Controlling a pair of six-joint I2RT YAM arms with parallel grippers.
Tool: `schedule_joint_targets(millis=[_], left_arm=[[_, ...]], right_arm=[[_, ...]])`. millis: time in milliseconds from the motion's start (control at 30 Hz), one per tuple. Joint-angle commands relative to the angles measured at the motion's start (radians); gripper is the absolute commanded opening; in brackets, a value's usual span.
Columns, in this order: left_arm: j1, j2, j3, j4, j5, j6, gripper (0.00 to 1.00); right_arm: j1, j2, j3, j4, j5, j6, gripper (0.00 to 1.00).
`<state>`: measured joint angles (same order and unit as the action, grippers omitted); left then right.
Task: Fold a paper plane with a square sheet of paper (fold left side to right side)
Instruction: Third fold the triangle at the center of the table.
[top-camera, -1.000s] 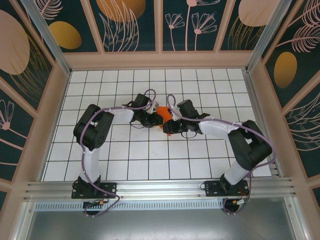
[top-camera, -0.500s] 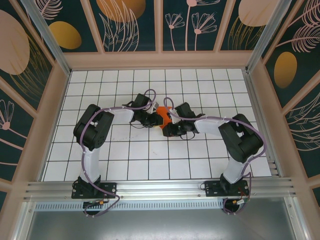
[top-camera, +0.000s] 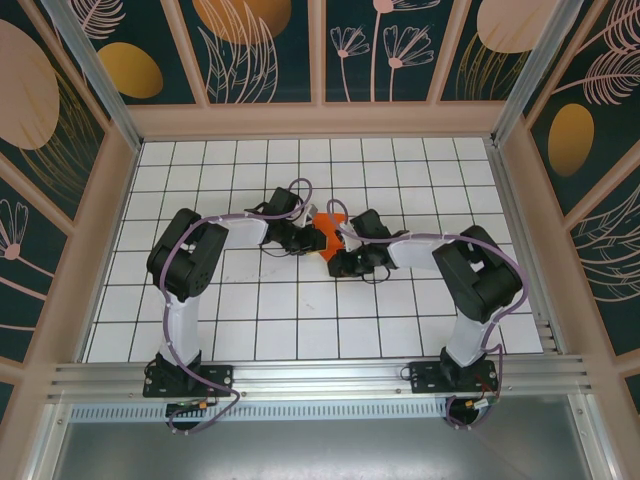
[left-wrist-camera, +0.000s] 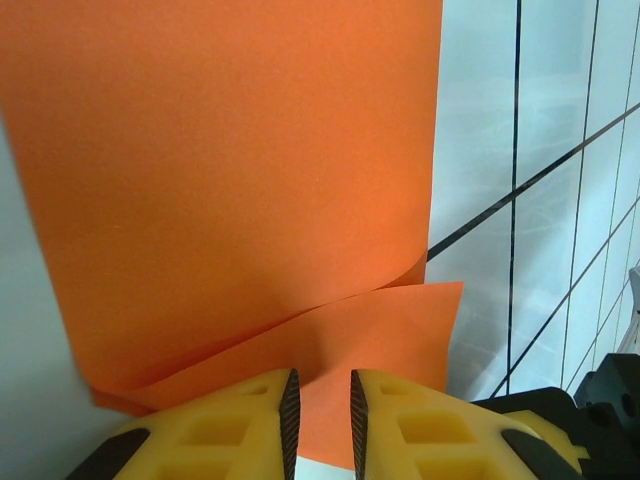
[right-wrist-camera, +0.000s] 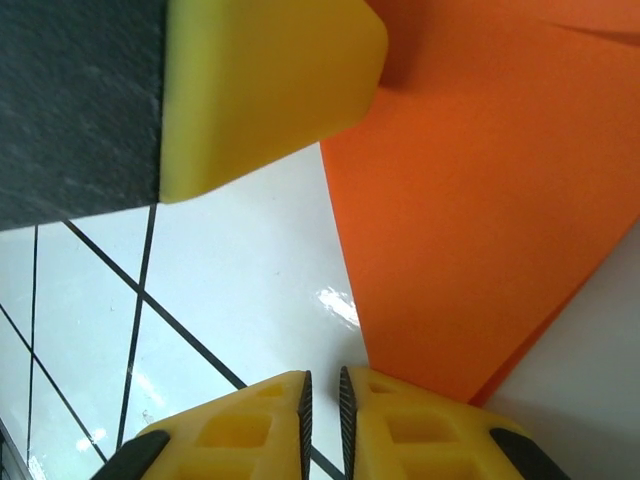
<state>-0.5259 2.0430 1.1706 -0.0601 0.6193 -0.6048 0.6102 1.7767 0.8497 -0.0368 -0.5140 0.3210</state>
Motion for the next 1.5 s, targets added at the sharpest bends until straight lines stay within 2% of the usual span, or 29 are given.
schedule_joint_targets(millis=[0, 233, 433, 533, 933, 1467], left_arm=[[-0.006, 0.059, -0.031, -0.090, -0.124, 0.036, 0.25], [-0.006, 0.062, -0.026, -0.098, -0.134, 0.041, 0.24], [-0.005, 0.050, -0.022, -0.101, -0.131, 0.037, 0.24], [-0.006, 0.047, -0.019, -0.102, -0.129, 0.037, 0.24], [-0.006, 0.051, -0.013, -0.098, -0.122, 0.037, 0.24], [-0.006, 0.050, -0.002, -0.119, -0.143, 0.054, 0.24]], right_arm=[[0.000, 0.001, -0.053, -0.054, 0.014, 0.003, 0.17], [-0.001, -0.086, -0.099, -0.081, 0.000, 0.009, 0.13], [-0.003, -0.170, -0.027, -0.110, -0.070, 0.015, 0.12], [-0.002, -0.189, -0.001, -0.101, -0.063, 0.021, 0.11], [-0.003, -0.010, 0.094, -0.069, 0.044, 0.020, 0.06], [-0.004, -0.014, -0.063, -0.083, 0.095, 0.066, 0.01]])
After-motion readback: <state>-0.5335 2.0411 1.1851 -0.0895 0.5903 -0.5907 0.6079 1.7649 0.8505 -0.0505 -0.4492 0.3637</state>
